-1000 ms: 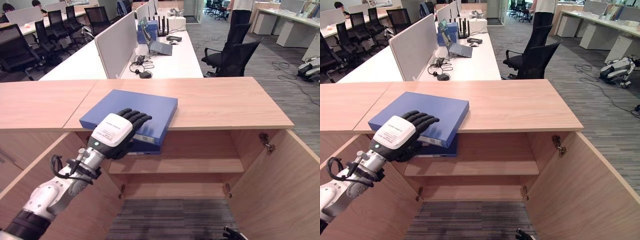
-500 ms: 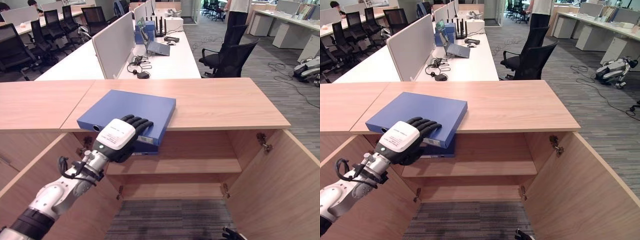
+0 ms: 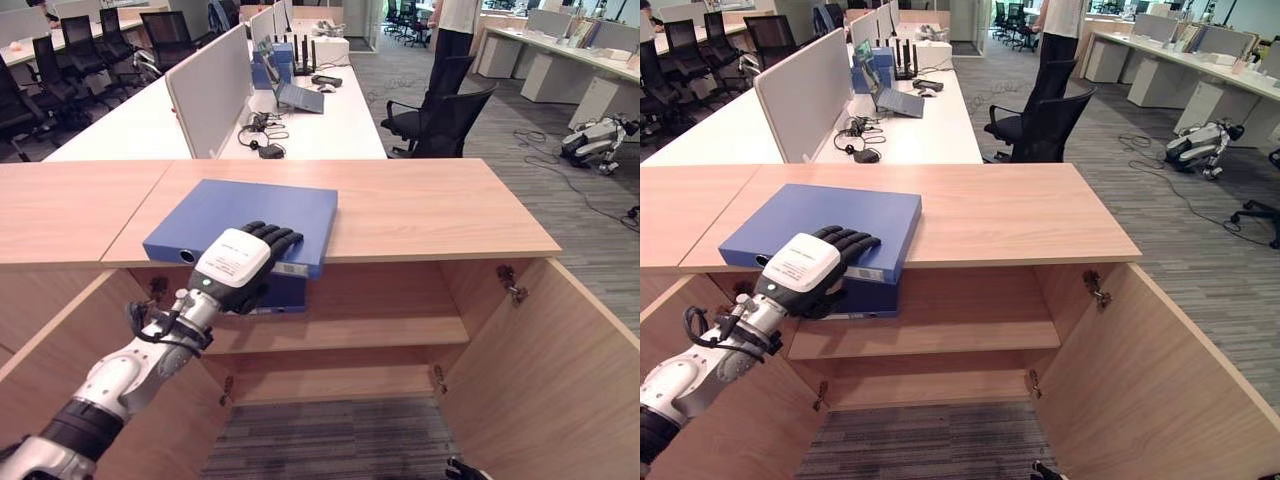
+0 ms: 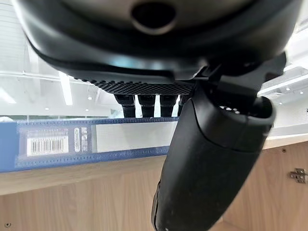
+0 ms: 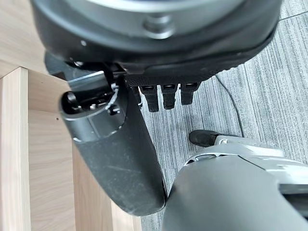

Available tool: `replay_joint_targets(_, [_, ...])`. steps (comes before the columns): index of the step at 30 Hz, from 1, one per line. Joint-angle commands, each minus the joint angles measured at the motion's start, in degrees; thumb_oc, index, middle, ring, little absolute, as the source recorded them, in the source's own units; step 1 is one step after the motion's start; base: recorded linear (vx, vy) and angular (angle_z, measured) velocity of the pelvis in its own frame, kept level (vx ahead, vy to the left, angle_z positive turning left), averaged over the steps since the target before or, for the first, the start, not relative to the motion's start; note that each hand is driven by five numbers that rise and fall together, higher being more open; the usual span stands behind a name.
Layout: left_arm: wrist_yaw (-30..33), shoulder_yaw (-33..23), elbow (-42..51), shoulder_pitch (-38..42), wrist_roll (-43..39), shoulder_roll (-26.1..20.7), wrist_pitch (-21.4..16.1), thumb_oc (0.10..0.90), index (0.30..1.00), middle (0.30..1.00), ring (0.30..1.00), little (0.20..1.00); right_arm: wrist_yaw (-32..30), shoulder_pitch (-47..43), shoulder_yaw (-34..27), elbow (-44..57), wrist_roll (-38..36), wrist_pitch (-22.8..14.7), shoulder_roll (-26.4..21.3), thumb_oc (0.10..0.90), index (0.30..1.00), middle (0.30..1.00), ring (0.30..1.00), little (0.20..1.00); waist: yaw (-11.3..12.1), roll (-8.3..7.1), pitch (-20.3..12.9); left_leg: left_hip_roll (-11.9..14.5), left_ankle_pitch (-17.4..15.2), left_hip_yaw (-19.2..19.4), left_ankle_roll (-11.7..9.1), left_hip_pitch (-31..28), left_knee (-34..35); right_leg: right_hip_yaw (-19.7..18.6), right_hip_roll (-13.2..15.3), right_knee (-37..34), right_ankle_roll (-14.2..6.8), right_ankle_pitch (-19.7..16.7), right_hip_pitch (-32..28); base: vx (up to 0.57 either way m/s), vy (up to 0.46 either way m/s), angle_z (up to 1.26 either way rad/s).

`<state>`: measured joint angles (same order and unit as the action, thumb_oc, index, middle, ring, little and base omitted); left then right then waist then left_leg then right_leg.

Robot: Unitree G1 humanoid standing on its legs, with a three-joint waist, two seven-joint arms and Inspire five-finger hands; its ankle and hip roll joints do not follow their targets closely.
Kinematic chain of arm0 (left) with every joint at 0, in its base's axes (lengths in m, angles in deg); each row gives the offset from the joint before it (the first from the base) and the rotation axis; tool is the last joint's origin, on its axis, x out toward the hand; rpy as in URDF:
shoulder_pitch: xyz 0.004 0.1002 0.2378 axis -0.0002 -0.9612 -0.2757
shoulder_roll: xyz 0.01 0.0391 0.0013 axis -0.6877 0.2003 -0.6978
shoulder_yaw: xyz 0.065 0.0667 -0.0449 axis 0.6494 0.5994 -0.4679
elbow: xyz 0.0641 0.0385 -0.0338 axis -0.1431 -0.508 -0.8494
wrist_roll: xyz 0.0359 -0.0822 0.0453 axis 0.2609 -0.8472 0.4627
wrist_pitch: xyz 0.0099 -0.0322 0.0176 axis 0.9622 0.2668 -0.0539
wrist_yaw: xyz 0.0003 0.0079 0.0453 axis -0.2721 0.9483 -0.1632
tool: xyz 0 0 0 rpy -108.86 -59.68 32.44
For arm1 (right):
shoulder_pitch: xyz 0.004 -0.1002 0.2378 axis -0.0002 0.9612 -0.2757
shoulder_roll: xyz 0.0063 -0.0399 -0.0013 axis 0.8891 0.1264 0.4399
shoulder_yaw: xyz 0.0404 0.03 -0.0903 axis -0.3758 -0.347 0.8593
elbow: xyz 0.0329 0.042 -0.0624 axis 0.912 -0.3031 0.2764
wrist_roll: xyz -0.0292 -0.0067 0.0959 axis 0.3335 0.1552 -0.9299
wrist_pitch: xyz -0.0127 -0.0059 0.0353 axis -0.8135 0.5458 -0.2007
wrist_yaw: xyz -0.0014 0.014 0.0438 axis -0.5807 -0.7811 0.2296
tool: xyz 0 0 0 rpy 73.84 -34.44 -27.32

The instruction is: Put the empty folder in the office cabinet

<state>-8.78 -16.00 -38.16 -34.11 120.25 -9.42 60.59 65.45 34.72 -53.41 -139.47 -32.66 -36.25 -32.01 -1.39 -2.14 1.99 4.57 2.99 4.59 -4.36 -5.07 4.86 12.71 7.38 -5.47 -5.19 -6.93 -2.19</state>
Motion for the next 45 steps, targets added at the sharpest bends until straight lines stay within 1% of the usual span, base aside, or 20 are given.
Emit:
replay_joint_targets(1, [2.8, -2.8, -1.7, 10.8, -0.5, 1.2, 0.9, 0.800, 0.900, 0.900, 0.900, 0.900, -0.2, -3.8, -1.4, 0.9, -1.3, -2.0, -2.7, 0.800, 0.900, 0.900, 0.900, 0.900, 0.1, 1.39, 2.5, 0.2, -7.8, -0.3, 0.1, -3.8, 0.1, 1.9, 0.0, 0.5, -4.9, 8.6, -6.0, 0.00, 0.000, 0.00])
replay_joint_targets(2, [2.8, -2.8, -1.7, 10.8, -0.5, 1.2, 0.9, 0.800, 0.900, 0.900, 0.900, 0.900, -0.2, -3.8, -1.4, 0.9, -1.3, -2.0, -2.7, 0.800, 0.900, 0.900, 0.900, 0.900, 0.1, 1.40, 2.5, 0.2, -7.8, -0.2, 0.1, -3.8, 0.1, 1.8, 0.0, 0.5, -4.9, 8.6, -6.1, 0.00, 0.000, 0.00])
replay_joint_targets(4, [2.8, -3.9, -1.1, 9.6, -1.3, 2.4, 0.9, 0.406, 0.309, 0.309, 0.309, 0.309, -0.1, -3.8, -1.4, 1.0, -1.5, -1.9, -2.3, 0.800, 0.900, 0.900, 0.900, 0.900, 0.3, 1.22, 2.5, 0.2, -7.8, -0.2, 0.2, -4.0, 0.1, 1.7, 0.0, 0.5, -4.8, 8.7, -6.1, 0.00, 0.000, 0.00])
replay_joint_targets(14, [2.9, -8.3, 3.4, 7.4, -4.8, 4.1, 0.3, 0.400, 0.300, 0.300, 0.300, 0.300, 0.2, -4.3, -0.8, 1.7, -1.6, -1.7, -1.8, 0.800, 0.900, 0.900, 0.900, 0.900, 1.0, 1.03, 2.3, 0.1, -7.9, -0.7, 0.2, -4.1, 0.1, 1.8, 0.1, 0.5, -4.7, 8.8, -6.5, 0.00, 0.000, -0.02])
replay_joint_targets(23, [3.0, -12.3, 7.7, 5.2, -7.0, 3.9, -0.2, 0.400, 0.300, 0.300, 0.300, 0.300, 0.3, -4.7, -0.4, 1.6, -1.2, -1.5, -1.2, 0.800, 0.900, 0.900, 0.900, 0.900, 1.9, 1.29, 2.0, -0.2, -7.8, -1.4, 0.3, -4.2, 0.1, 2.3, 0.2, 0.5, -4.5, 8.9, -7.1, 0.00, 0.000, 0.00])
replay_joint_targets(24, [2.8, -13.1, 8.7, 4.8, -7.4, 3.8, -0.2, 0.400, 0.300, 0.300, 0.300, 0.300, 0.4, -4.7, -0.6, 1.6, -1.4, -1.4, -1.1, 0.800, 0.900, 0.900, 0.900, 0.900, 2.1, 1.37, 2.0, -0.2, -7.8, -1.6, 0.3, -4.2, 0.1, 2.4, 0.3, 0.5, -4.5, 8.9, -7.2, 0.00, 0.000, 0.00])
replay_joint_targets(25, [3.0, -16.1, 11.7, 3.2, -9.9, 4.8, -0.8, 0.400, 0.300, 0.300, 0.300, 0.300, 0.6, -4.8, -1.2, 1.2, -2.3, -1.2, -0.4, 0.800, 0.900, 0.900, 0.900, 0.900, 2.6, 1.49, 1.8, -0.3, -7.6, -1.9, 0.3, -4.2, 0.1, 2.8, 0.4, 0.5, -4.4, 9.0, -7.5, -0.02, -0.013, 0.05])
replay_joint_targets(26, [2.8, -16.3, 11.9, 2.9, -10.0, 4.8, -0.7, 0.400, 0.300, 0.300, 0.300, 0.300, 0.6, -4.8, -1.1, 1.2, -2.3, -1.2, -0.4, 0.800, 0.900, 0.900, 0.900, 0.900, 2.5, 1.52, 1.8, -0.3, -7.6, -1.9, 0.3, -4.2, 0.1, 2.8, 0.4, 0.5, -4.4, 9.0, -7.5, -0.02, -0.012, 0.10])
replay_joint_targets(28, [2.8, -18.6, 14.5, 1.6, -12.8, 6.7, -1.5, 0.400, 0.300, 0.300, 0.300, 0.300, 0.7, -5.0, -1.4, 1.0, -2.9, -1.2, -0.1, 0.800, 0.900, 0.900, 0.900, 0.900, 2.8, 1.62, 1.8, -0.4, -7.6, -2.3, 0.4, -4.2, 0.1, 3.0, 0.4, 0.5, -4.3, 9.0, -7.7, -0.02, -0.013, 0.11])
replay_joint_targets(32, [0.7, -22.3, 20.3, -0.4, -23.0, 12.5, -3.8, 0.400, 0.300, 0.300, 0.300, 0.300, 1.2, -5.4, -1.9, 1.0, -4.1, -1.0, 0.4, 0.800, 0.900, 0.900, 0.900, 0.900, 3.4, 1.79, 1.8, -0.6, -7.2, -2.9, 0.4, -4.0, 0.1, 3.5, 0.6, 0.5, -4.1, 9.1, -7.9, -0.04, -0.015, 0.09])
replay_joint_targets(33, [-0.2, -23.4, 23.0, -0.4, -30.4, 15.0, -5.0, 0.400, 0.300, 0.300, 0.300, 0.300, 1.6, -5.6, -2.1, 1.3, -4.8, -1.0, 0.5, 0.800, 0.900, 0.900, 0.900, 0.900, 3.7, 1.92, 1.8, -0.7, -7.1, -3.3, 0.5, -3.8, 0.1, 3.8, 0.7, 0.5, -4.0, 9.1, -8.0, -0.07, -0.021, 0.15])
replay_joint_targets(35, [-2.5, -23.6, 25.4, 0.2, -37.7, 16.4, -6.3, 0.400, 0.300, 0.300, 0.300, 0.300, 2.1, -5.8, -1.8, 1.2, -4.8, -0.8, 0.3, 0.800, 0.900, 0.900, 0.900, 0.900, 3.9, 2.15, 1.8, -0.8, -6.9, -3.7, 0.5, -3.6, 0.1, 4.1, 0.8, 0.5, -3.9, 9.0, -8.0, -0.07, -0.019, 0.21])
replay_joint_targets(37, [-7.7, -22.3, 28.7, 1.6, -49.0, 18.3, -7.5, 0.400, 0.300, 0.300, 0.300, 0.300, 3.1, -6.2, -1.0, 1.4, -4.5, -0.3, -0.1, 0.800, 0.900, 0.900, 0.900, 0.900, 4.2, 2.43, 1.7, -0.8, -6.7, -4.3, 0.5, -3.4, 0.1, 4.6, 1.0, 0.5, -3.7, 9.1, -8.2, -0.07, -0.026, 0.15])
replay_joint_targets(38, [-9.0, -21.7, 29.6, 2.2, -51.7, 18.6, -7.8, 0.400, 0.300, 0.300, 0.300, 0.300, 3.3, -6.4, -0.7, 1.5, -4.4, -0.3, -0.1, 0.800, 0.900, 0.900, 0.900, 0.900, 4.3, 2.49, 1.7, -0.9, -6.7, -4.4, 0.5, -3.4, 0.1, 4.8, 1.0, 0.5, -3.7, 9.1, -8.3, -0.08, -0.034, 0.09])
replay_joint_targets(39, [-11.2, -20.2, 31.0, 3.8, -56.9, 19.4, -8.0, 0.400, 0.300, 0.300, 0.300, 0.300, 3.6, -6.9, -0.1, 1.6, -4.3, -0.2, -0.3, 0.800, 0.900, 0.900, 0.900, 0.900, 4.3, 2.66, 1.5, -0.9, -6.5, -4.7, 0.5, -3.3, 0.1, 5.0, 1.0, 0.5, -3.6, 9.2, -8.4, -0.05, -0.021, 0.13])
replay_joint_targets(40, [-11.3, -20.2, 31.0, 3.8, -57.0, 19.4, -8.0, 0.400, 0.300, 0.300, 0.300, 0.300, 3.6, -6.9, -0.1, 1.6, -4.3, -0.2, -0.3, 0.800, 0.900, 0.900, 0.900, 0.900, 4.4, 2.67, 1.6, -0.9, -6.5, -4.7, 0.5, -3.4, 0.1, 5.0, 1.0, 0.5, -3.6, 9.2, -8.4, -0.05, -0.022, 0.15])
replay_joint_targets(41, [-13.1, -19.4, 31.7, 4.7, -60.9, 20.0, -8.1, 0.400, 0.300, 0.300, 0.300, 0.300, 3.9, -7.3, 0.1, 1.5, -4.2, -0.1, -0.3, 0.800, 0.900, 0.900, 0.900, 0.900, 4.4, 2.80, 1.5, -1.0, -6.5, -4.8, 0.4, -3.3, 0.1, 5.1, 1.1, 0.5, -3.6, 9.2, -8.5, -0.05, -0.014, 0.11])
replay_joint_targets(42, [-15.4, -18.2, 32.4, 5.9, -67.0, 20.8, -7.7, 0.400, 0.300, 0.300, 0.300, 0.300, 4.0, -8.1, 0.6, 1.5, -4.1, 0.1, -0.5, 0.800, 0.900, 0.900, 0.900, 0.900, 4.7, 3.23, 1.5, -1.0, -6.2, -4.9, 0.4, -3.2, 0.1, 5.4, 1.1, 0.5, -3.6, 9.0, -8.3, -0.05, -0.013, 0.05])
replay_joint_targets(44, [-16.3, -17.7, 32.1, 6.7, -69.3, 20.7, -7.6, 0.400, 0.300, 0.300, 0.300, 0.300, 4.2, -8.6, 0.8, 1.4, -4.1, 0.1, -0.5, 0.800, 0.900, 0.900, 0.900, 0.900, 4.9, 3.41, 1.5, -0.9, -6.1, -4.8, 0.4, -3.1, 0.1, 5.4, 1.2, 0.5, -3.6, 8.8, -8.1, -0.05, -0.010, 0.03])
replay_joint_targets(45, [-17.9, -16.2, 31.8, 7.7, -74.5, 21.5, -7.3, 0.400, 0.300, 0.300, 0.300, 0.300, 4.4, -9.3, 1.6, 1.2, -4.0, 0.3, -0.4, 0.800, 0.900, 0.900, 0.900, 0.900, 5.2, 3.66, 1.5, -0.9, -5.8, -4.6, 0.3, -2.9, 0.1, 5.4, 1.2, 0.5, -3.6, 8.7, -7.8, -0.06, -0.012, 0.01])
